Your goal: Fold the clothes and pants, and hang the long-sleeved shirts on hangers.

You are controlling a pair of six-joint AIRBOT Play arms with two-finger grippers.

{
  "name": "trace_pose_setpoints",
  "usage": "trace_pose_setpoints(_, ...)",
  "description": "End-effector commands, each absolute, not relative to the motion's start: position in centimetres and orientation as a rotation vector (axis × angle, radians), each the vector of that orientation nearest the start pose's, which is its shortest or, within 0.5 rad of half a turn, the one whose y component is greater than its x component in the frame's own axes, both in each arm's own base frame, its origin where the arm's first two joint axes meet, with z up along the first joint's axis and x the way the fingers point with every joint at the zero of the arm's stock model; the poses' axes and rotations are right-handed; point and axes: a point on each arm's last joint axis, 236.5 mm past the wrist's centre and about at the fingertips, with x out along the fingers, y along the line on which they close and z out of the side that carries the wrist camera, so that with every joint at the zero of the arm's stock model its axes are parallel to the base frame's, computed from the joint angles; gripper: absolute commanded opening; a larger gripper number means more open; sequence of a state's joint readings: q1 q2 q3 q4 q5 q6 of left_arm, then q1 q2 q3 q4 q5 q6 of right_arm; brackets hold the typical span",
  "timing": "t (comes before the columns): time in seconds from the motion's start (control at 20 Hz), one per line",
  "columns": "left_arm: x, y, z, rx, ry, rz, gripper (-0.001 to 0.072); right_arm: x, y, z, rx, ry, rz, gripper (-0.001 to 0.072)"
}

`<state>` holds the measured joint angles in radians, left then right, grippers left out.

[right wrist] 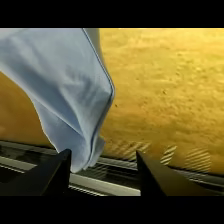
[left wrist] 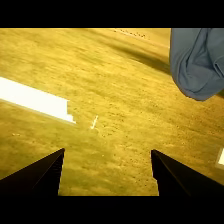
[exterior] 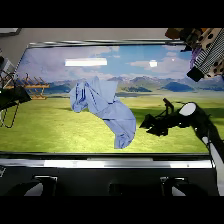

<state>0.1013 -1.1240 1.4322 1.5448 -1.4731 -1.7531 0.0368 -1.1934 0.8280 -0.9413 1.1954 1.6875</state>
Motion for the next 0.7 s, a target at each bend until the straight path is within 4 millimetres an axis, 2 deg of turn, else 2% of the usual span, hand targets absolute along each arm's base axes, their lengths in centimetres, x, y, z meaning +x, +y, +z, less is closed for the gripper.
trace_pose_setpoints(0.0,35.4,3.1,13.9,-0.24,1.156,0.179,0.0629,28.5,17.6,-6.4,0.755,1.515,0.229,0.0495)
trace_pose_setpoints(0.05,35.4,3.1,13.7,-0.24,1.161,0.18,0.0687,28.0,18.6,-7.4,0.747,1.548,0.223,0.052)
trace_pose_setpoints(0.1,35.5,3.2,13.5,-0.242,1.167,0.182,0.0687,27.4,19.4,-8.5,0.739,1.581,0.212,0.0538)
trace_pose_setpoints(0.2,35.7,3.8,12.9,-0.252,1.176,0.196,0.0687,27.3,20.7,-9.9,0.749,1.603,0.198,0.0531)
trace_pose_setpoints(0.25,35.8,4.2,12.5,-0.259,1.175,0.206,0.0687,27.6,21.1,-10.0,0.763,1.591,0.2,0.0478)
trace_pose_setpoints(0.35,35.9,4.6,10.9,-0.291,1.181,0.19,0.0684,28.3,21.2,-9.6,0.775,1.556,0.201,0.0234)
trace_pose_setpoints(0.4,36.4,4.0,9.7,-0.338,1.173,0.141,0.068,28.7,21.1,-9.2,0.771,1.535,0.207,0.0107)
trace_pose_setpoints(0.5,37.5,1.9,7.3,-0.449,1.145,0.014,0.0676,29.1,21.1,-8.2,0.763,1.498,0.223,0.0031)
trace_pose_setpoints(0.65,39.3,-1.7,2.8,-0.579,1.113,-0.162,0.0676,29.3,21.2,-6.5,0.761,1.461,0.252,0.0031)
